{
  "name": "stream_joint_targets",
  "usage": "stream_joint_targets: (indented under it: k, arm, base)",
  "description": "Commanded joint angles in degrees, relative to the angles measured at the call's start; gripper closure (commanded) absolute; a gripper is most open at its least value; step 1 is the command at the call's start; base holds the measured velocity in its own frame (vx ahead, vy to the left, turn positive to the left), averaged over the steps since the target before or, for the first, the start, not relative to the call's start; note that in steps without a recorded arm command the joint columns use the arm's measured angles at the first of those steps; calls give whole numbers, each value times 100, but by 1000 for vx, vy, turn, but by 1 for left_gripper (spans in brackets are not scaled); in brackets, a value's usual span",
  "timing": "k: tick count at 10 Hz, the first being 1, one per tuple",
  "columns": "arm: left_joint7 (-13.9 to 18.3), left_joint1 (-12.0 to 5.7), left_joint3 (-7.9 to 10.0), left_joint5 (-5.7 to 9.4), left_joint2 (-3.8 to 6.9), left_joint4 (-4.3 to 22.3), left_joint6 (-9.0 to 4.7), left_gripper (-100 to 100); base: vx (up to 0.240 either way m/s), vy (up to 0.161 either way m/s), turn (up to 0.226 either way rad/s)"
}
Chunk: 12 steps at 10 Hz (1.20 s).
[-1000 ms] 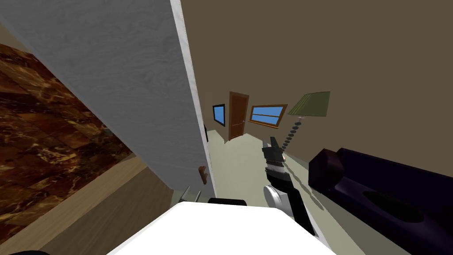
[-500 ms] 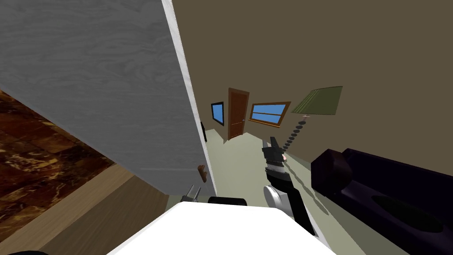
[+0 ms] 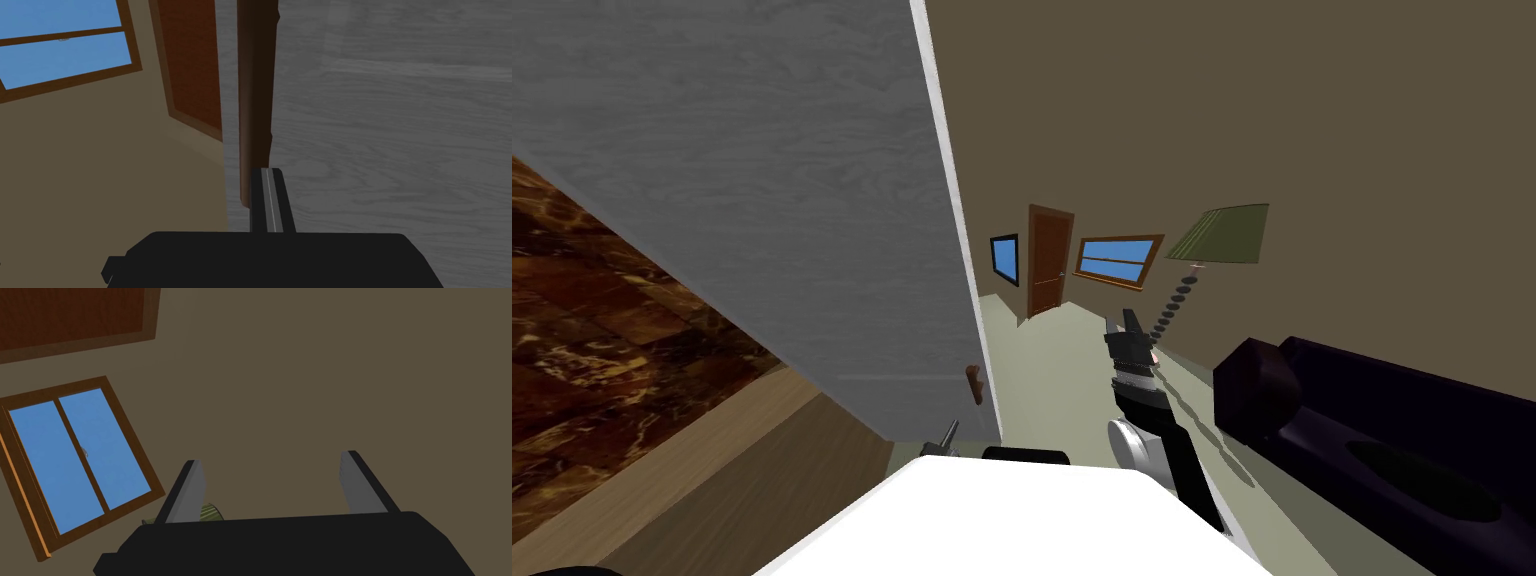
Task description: Push the door open
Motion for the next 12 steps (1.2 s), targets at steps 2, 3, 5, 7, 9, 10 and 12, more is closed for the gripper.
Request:
stream_joint_targets:
  k: [2, 3, 5, 7, 9, 10, 12]
  arm:
    - [-24, -37, 100, 177, 242, 65, 27, -100]
    - [-37, -57, 152, 268, 136, 99, 41, -100]
    - [-48, -73, 197, 347, -106, 128, 53, -100]
    - [-53, -122, 194, 333, 137, 130, 96, -100]
    - [-64, -197, 208, 343, 254, 143, 159, -100]
    - [-74, -260, 220, 352, 263, 155, 212, -100]
    - [-87, -353, 237, 364, 125, 171, 290, -100]
  base:
    - [-36, -75, 157]
    - [-67, -164, 212]
    - [-65, -126, 97]
    - [32, -38, -6]
    - [188, -6, -22]
    - [231, -4, -32]
    - [235, -12, -15]
